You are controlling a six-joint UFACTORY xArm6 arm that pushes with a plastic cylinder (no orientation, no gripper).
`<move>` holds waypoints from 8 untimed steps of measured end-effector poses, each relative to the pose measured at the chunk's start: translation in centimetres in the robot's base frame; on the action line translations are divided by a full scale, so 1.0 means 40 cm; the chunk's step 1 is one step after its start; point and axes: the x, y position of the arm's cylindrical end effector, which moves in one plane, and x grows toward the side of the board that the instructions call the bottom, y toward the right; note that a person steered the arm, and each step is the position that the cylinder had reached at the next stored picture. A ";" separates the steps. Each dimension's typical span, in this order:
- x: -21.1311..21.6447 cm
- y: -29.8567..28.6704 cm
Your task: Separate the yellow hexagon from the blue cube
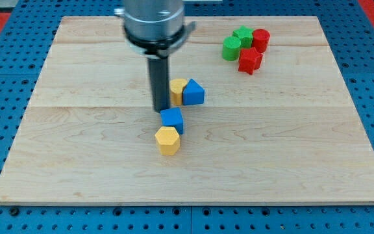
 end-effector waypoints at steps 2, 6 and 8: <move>0.089 -0.017; 0.188 0.158; 0.187 0.256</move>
